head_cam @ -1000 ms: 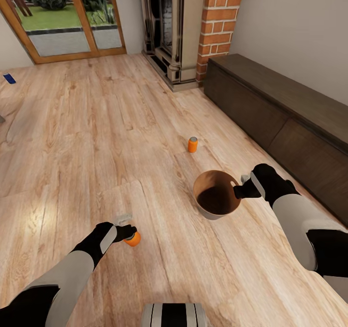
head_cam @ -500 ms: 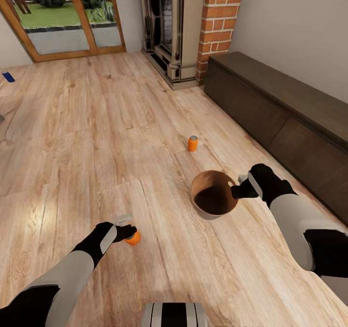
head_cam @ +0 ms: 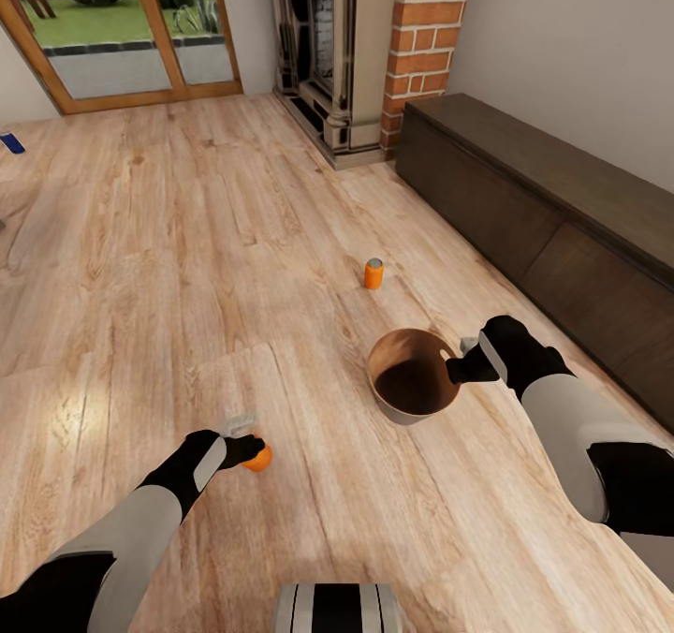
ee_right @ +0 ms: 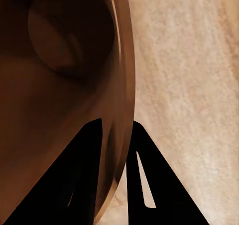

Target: Put the three can of soda from the living room inside the tash can in the kitchen.

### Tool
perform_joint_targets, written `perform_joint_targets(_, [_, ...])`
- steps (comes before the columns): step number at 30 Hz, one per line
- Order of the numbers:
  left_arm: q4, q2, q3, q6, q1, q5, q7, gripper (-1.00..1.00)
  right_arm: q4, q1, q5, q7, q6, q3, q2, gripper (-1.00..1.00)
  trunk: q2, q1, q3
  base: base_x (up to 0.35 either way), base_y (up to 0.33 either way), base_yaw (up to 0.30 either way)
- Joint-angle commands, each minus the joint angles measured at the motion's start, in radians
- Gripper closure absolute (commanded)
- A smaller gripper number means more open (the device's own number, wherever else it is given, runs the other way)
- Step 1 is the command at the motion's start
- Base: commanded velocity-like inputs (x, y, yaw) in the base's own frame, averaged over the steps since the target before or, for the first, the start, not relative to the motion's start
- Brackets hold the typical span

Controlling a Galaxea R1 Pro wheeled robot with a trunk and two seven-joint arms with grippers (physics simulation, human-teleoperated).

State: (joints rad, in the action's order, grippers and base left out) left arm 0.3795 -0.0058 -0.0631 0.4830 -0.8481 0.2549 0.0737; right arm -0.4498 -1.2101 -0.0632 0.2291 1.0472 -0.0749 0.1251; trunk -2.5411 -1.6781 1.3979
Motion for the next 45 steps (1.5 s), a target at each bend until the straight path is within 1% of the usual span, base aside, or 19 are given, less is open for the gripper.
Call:
perform_joint_targets(1, [-0.001,0.0,0.0,-0.001,0.0,0.0,0.0,-1.0,-0.002,0.006,0.014,0.004,0.0,0.004,-0.001,1.0,0.0,-0.001,0.0,0.0,0.0,0.0])
perform_joint_targets(2, [-0.001,0.0,0.0,0.0,0.0,0.0,0.0,-1.0,-0.002,0.006,0.014,0.005,0.0,0.004,-0.001,1.0,0.0,-0.001,0.0,0.0,0.0,0.0])
perform_joint_targets(3, [-0.001,0.0,0.0,-0.001,0.0,0.0,0.0,1.0,-0.002,0.006,0.014,0.005,0.0,0.004,-0.001,1.0,0.0,-0.001,0.0,0.0,0.0,0.0])
perform_joint_targets(7, [0.001,0.0,0.01,-0.001,0.001,0.002,0.0,1.0,-0.002,0.006,0.014,0.004,0.0,0.004,-0.003,1.0,0.0,-0.001,0.0,0.0,0.0,0.0])
perform_joint_targets(11, [0.001,0.001,0.019,-0.001,0.001,0.004,0.0,1.0,-0.002,0.007,0.014,0.004,0.0,0.004,-0.011,1.0,0.0,-0.001,0.0,0.0,0.0,0.0])
perform_joint_targets(23, [0.001,0.001,0.022,0.0,0.001,0.004,0.0,1.0,-0.002,0.007,0.014,0.004,0.0,0.004,-0.015,1.0,0.0,-0.001,0.0,0.0,0.0,0.0])
perform_joint_targets(45, [0.0,0.001,0.022,0.005,0.0,0.002,0.0,1.0,-0.001,0.012,0.014,0.004,0.0,0.004,-0.021,1.0,0.005,0.009,-0.085,0.0,0.0,0.0])
